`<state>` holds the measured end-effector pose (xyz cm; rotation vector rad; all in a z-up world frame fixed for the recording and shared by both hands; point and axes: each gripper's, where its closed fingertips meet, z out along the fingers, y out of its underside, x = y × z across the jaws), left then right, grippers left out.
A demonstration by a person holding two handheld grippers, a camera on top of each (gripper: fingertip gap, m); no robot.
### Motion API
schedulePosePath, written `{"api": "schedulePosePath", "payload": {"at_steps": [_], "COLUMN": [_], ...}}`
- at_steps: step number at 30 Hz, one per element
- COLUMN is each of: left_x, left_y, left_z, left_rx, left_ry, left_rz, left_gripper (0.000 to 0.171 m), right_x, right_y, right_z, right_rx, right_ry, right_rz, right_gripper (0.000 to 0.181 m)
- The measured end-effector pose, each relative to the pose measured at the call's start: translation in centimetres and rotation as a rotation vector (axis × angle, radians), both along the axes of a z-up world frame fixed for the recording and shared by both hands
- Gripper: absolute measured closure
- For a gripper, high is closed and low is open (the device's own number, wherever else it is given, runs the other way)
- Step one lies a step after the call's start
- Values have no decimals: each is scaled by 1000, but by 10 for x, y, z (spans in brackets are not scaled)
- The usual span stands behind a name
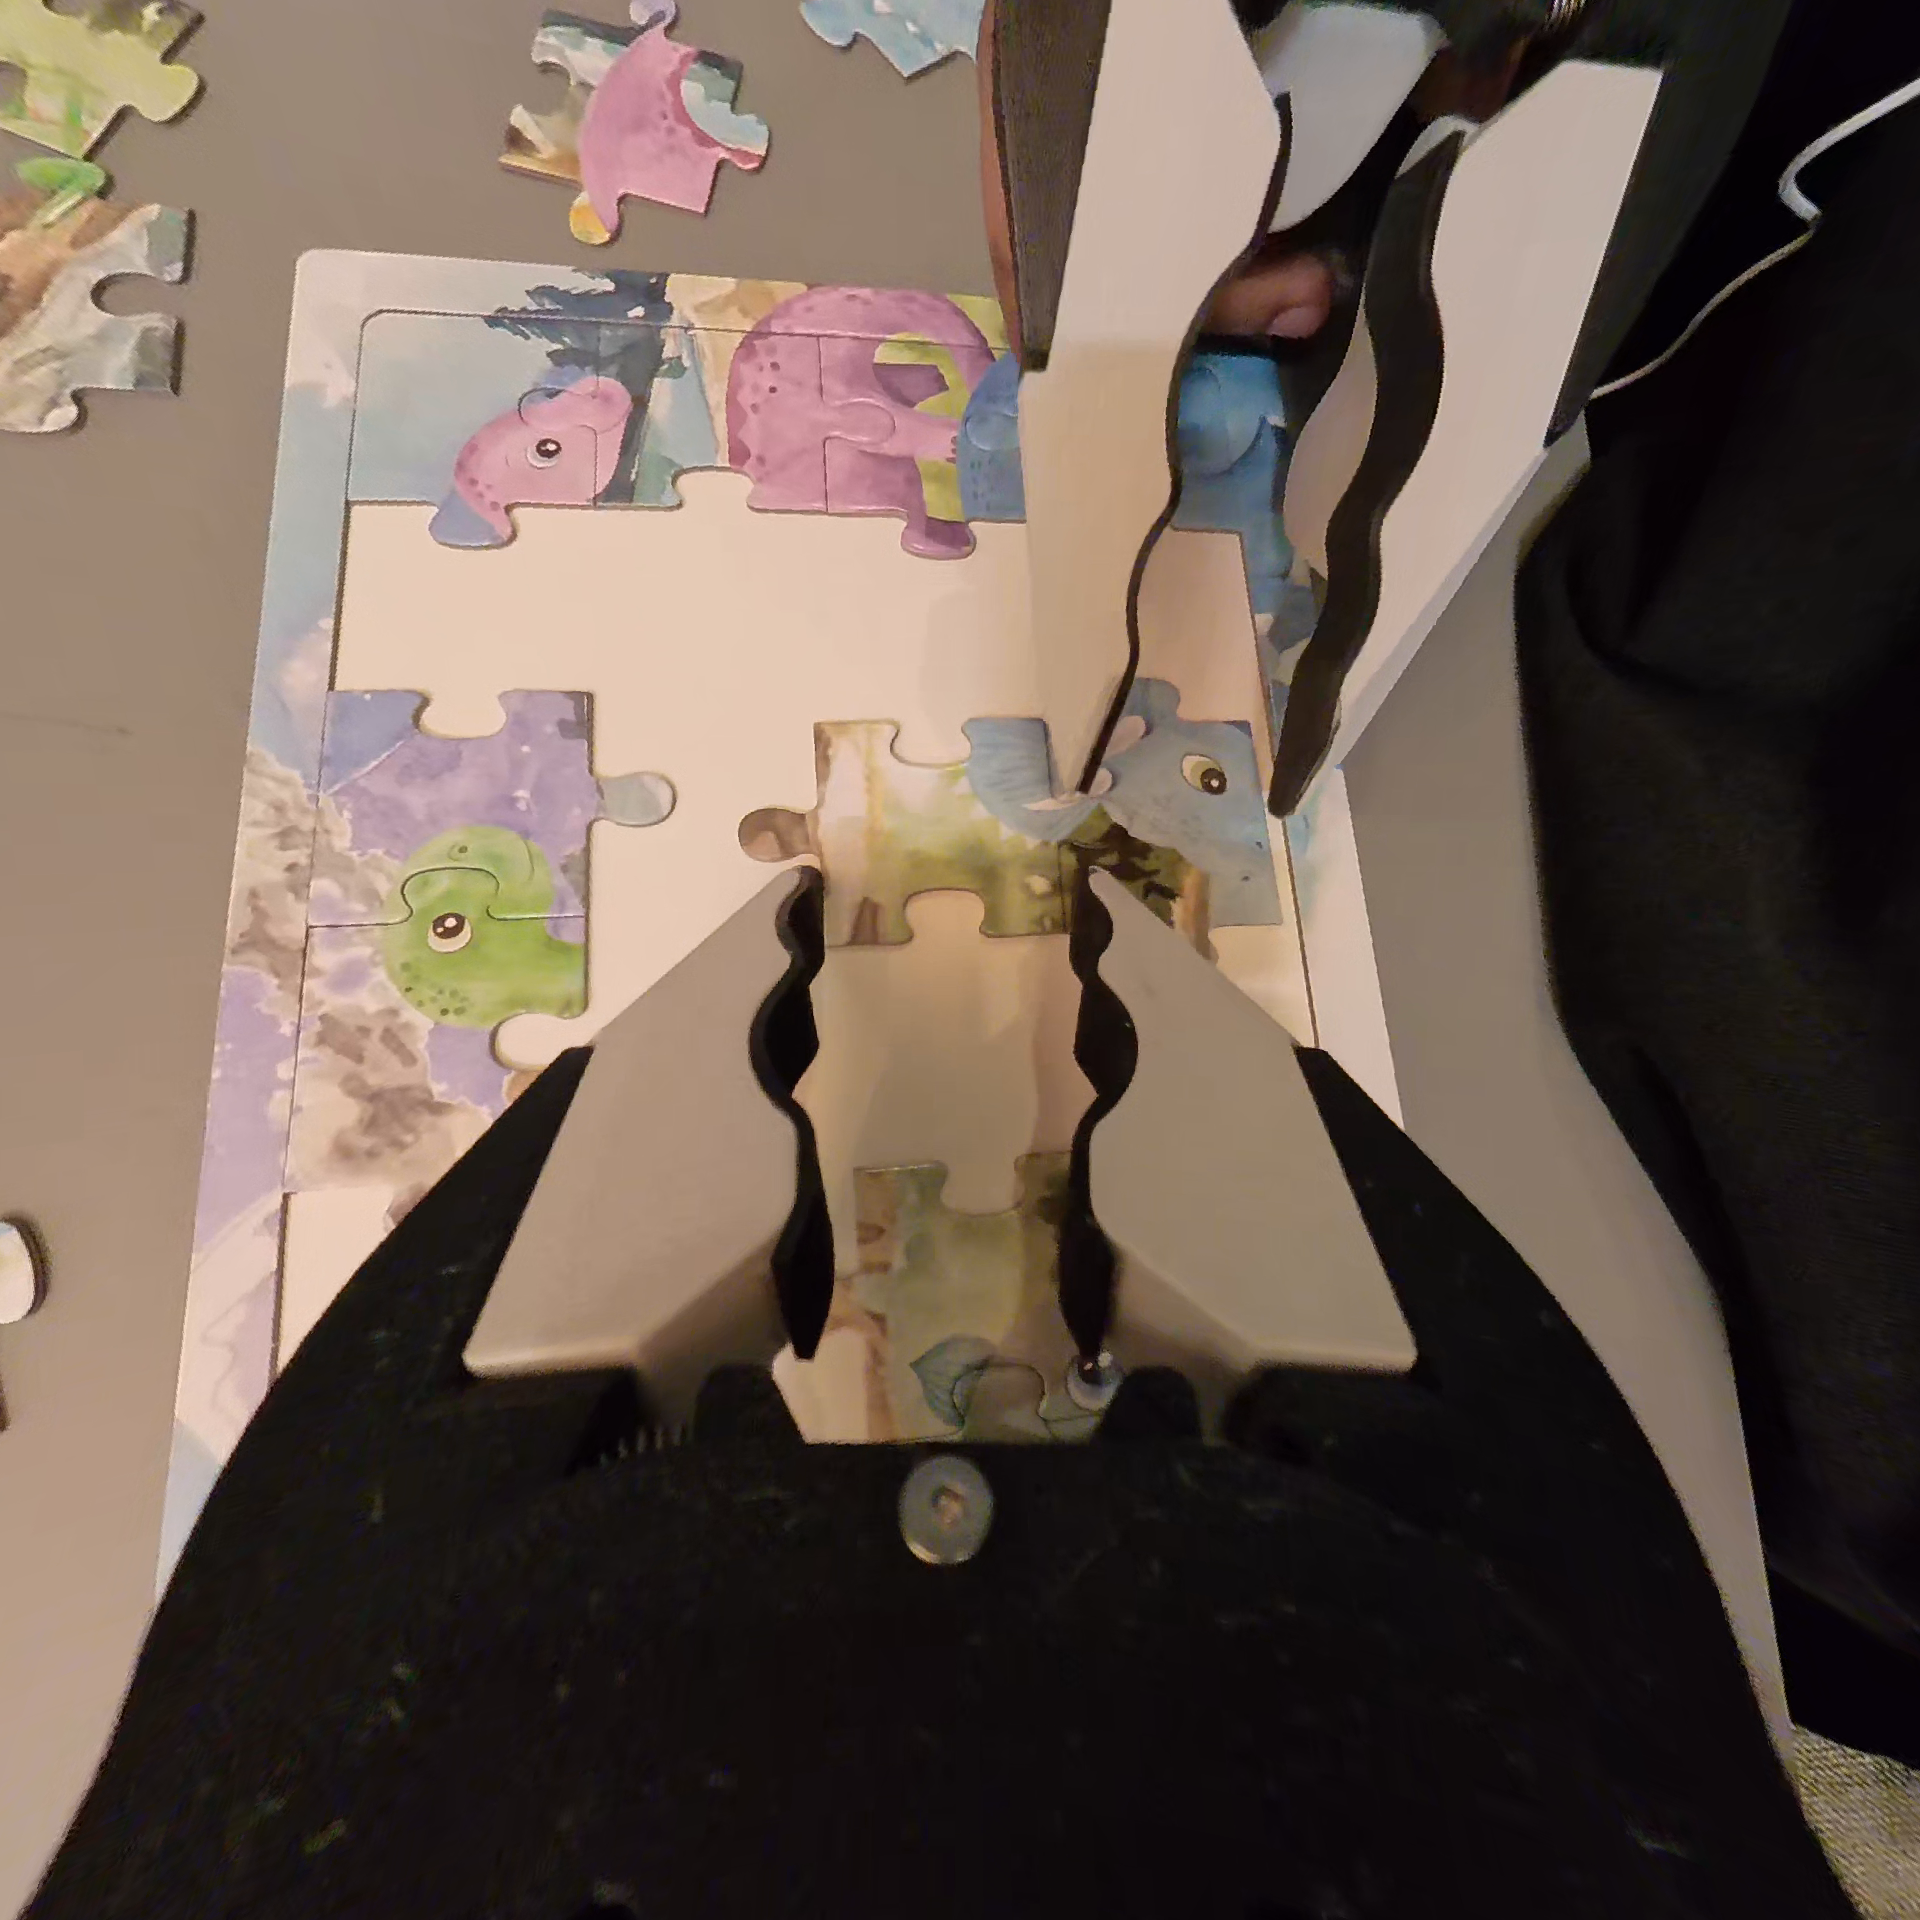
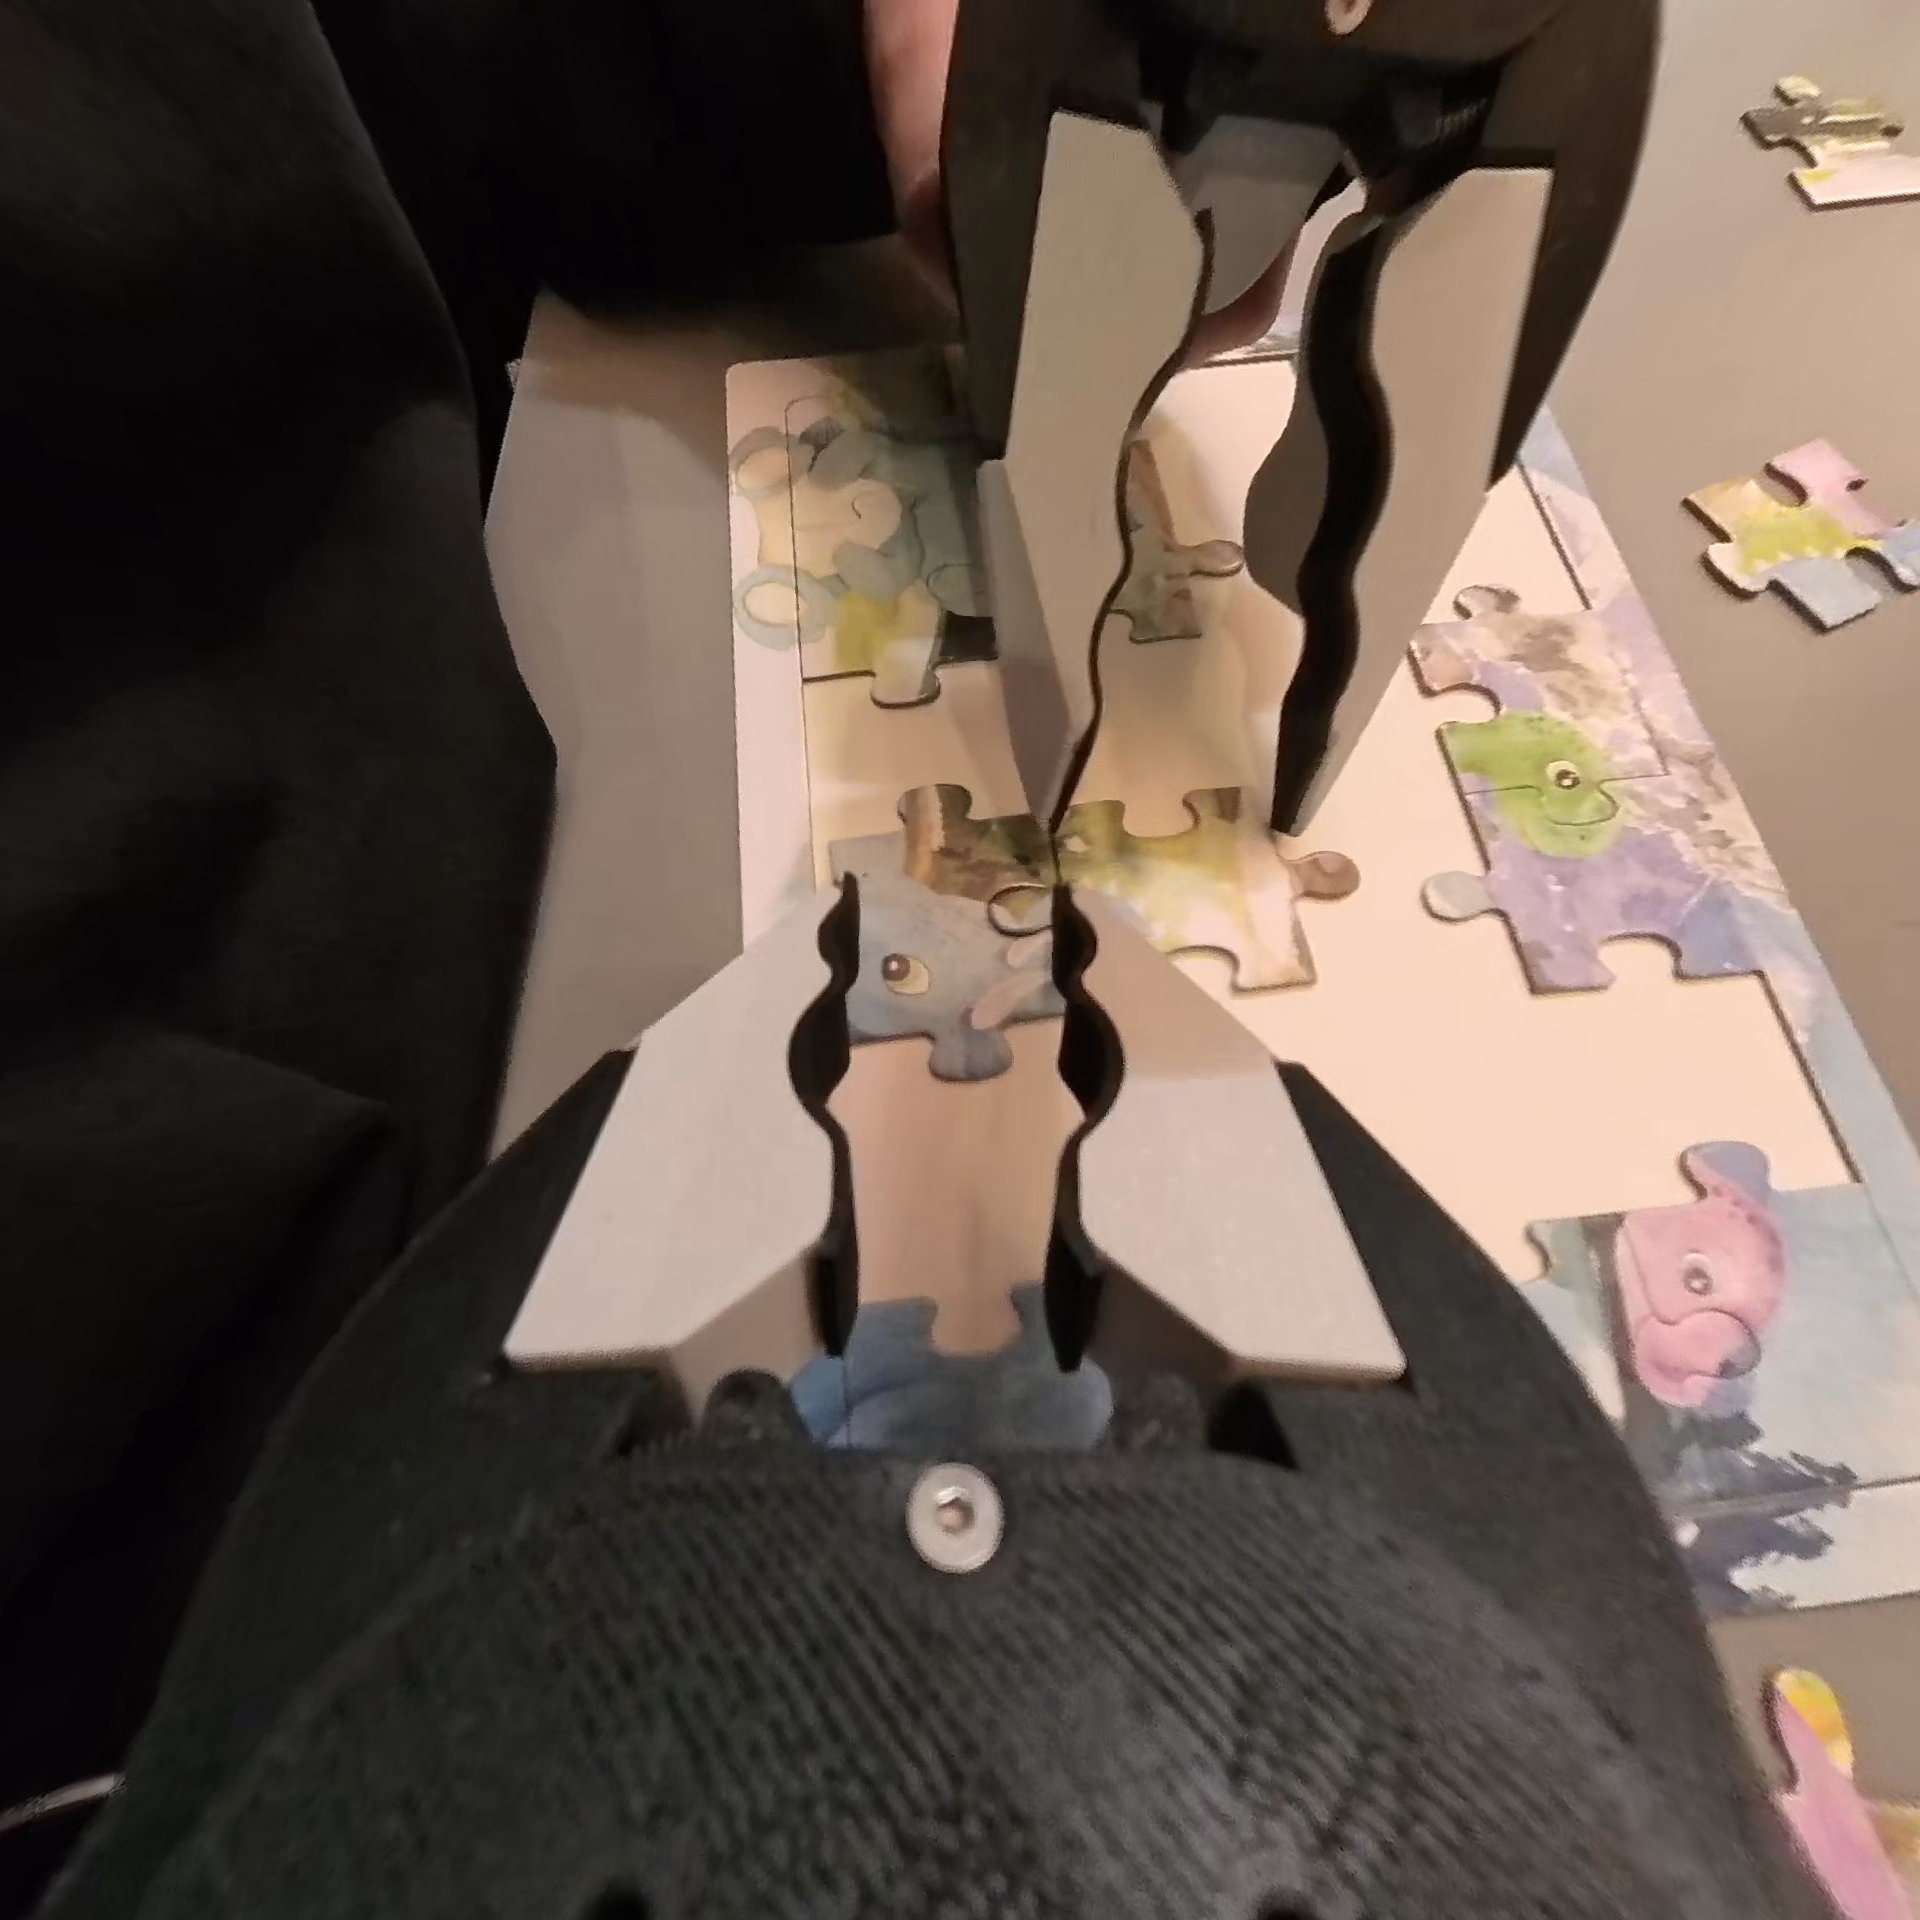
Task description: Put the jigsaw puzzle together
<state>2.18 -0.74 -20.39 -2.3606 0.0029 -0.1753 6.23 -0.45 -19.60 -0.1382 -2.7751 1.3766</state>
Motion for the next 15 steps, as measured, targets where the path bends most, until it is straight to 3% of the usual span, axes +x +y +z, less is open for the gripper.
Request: {"api": "schedulePosePath", "payload": {"at_steps": [6,15], "left_x": [-1,-2], "left_y": [-1,0], "left_z": [0,1], "left_rx": [2,4], "left_ry": [4,16], "left_rz": [-1,0], "left_gripper": [127,129], "right_x": [4,1], "right_y": [-2,-1], "right_z": [-10,-3], "right_rx": [60,20], "right_ry": [23,19], "right_rz": [25,5], "right_gripper": [145,145]}}
